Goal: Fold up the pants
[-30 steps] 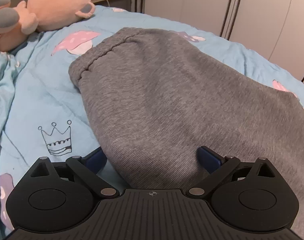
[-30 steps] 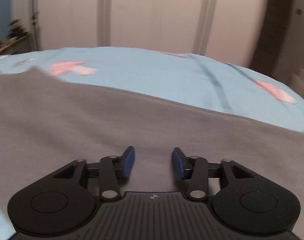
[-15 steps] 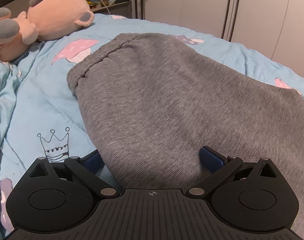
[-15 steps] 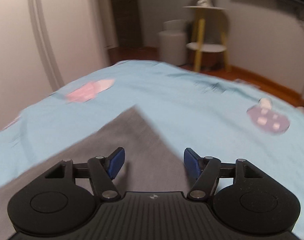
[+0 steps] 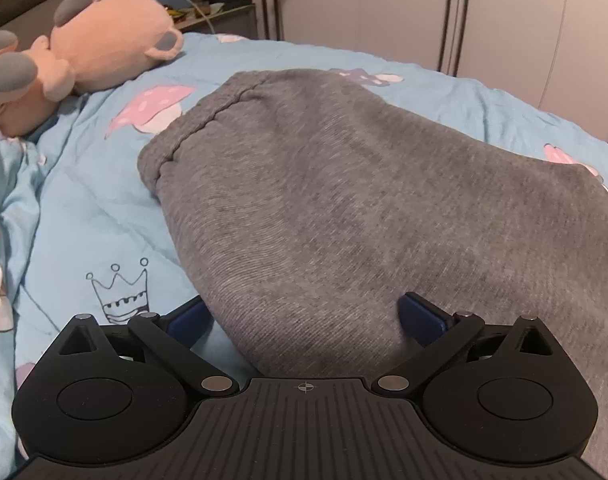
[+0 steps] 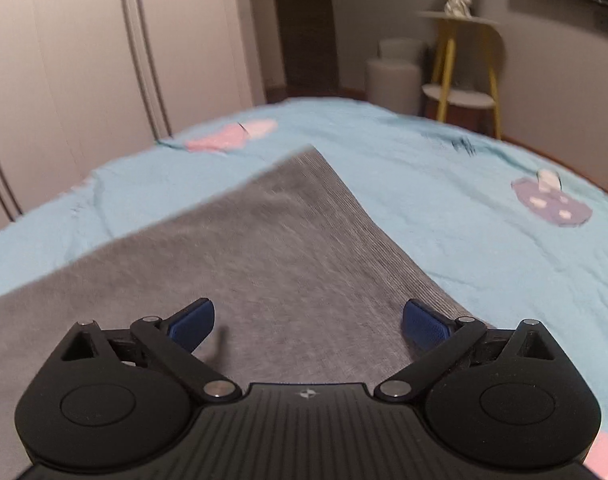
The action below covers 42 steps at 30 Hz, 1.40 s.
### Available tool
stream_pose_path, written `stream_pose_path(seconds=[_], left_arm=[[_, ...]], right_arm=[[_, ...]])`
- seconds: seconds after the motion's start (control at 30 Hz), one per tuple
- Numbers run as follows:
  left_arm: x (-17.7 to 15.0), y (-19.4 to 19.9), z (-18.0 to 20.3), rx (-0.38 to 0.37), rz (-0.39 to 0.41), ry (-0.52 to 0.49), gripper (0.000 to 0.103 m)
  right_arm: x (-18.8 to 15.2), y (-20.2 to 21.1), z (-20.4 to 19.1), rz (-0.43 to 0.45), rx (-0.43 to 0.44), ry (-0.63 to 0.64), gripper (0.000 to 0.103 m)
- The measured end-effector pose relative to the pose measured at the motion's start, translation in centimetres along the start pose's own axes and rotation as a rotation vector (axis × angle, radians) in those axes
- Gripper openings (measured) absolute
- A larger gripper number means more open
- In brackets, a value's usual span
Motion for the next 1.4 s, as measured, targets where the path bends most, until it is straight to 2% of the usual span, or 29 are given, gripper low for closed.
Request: stream_pose_path(seconds=[0.07,0.13,0.33,0.7,0.97,1.03,1.13,1.17,1.3,1.4], left_arm=[[0.0,0.1,0.0,-0.009,-0.006,0.001,0.103],[0.0,0.2,-0.1,-0.021,-0.011,0.002,0.103],[0.0,0.7,-0.5,-0.051,-0.025,0.019,0.103],[-0.1,0.7,-0.4,-0.061,-0.030,0.014,0.103],[-0.2,0.5,-0.2,-0.060,-0.035,0.005,0.103],[-0.2,0.5,-0.2,-0.061,-0.037,0.008,0.103],[-0.2,0.4,-0.2,-0.059,-0.041,0.009,0.103],[-0.2,0.3,-0.2,-0.058,-0.040,0.008,0.103],[-0.2,0.3,-0.1,-0.054,-0.039,0.004,0.103],[-0.2,0.3,-0.1,-0.056,-0.040,0.006,0.103]], right_arm=[[-0.9,1.2,-0.3,-0.038,0.057,-0.012,0.101],[-2.4,0.5,-0.3,-0.094,0.071,-0.021,0.101],[-3.2,0.0,-1.8,-0.114,-0.012,0.102,0.101],[-3.6,0.0,-1.4,-0.111,-0.025,0.128,0.101],[-3.4,-0.1,-1.9,-0.117,-0.069,0.177,0.101],[-3.0,0.2,-1.2,-0.106,-0.119,0.190,0.101],[-2.3,1.2,2.0,-0.094,-0.267,0.079,0.101],[-2.2,1.9,3.0,-0.086,-0.287,0.030,0.100],[-2.6,4.6,5.8,-0.059,-0.235,-0.110,0.097],[-3.7,5.1,7.6,-0.085,-0.187,-0.206,0.084]])
Point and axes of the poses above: each gripper's, at about its wrist camera, not at the fingertips, and y roughly against the way its jaws point, z to its right, x to its top, the point moved 4 cm from there along -y, roughly the way its jaws point, and after that the axes turned 1 degree about -z, right-handed, at the moved point
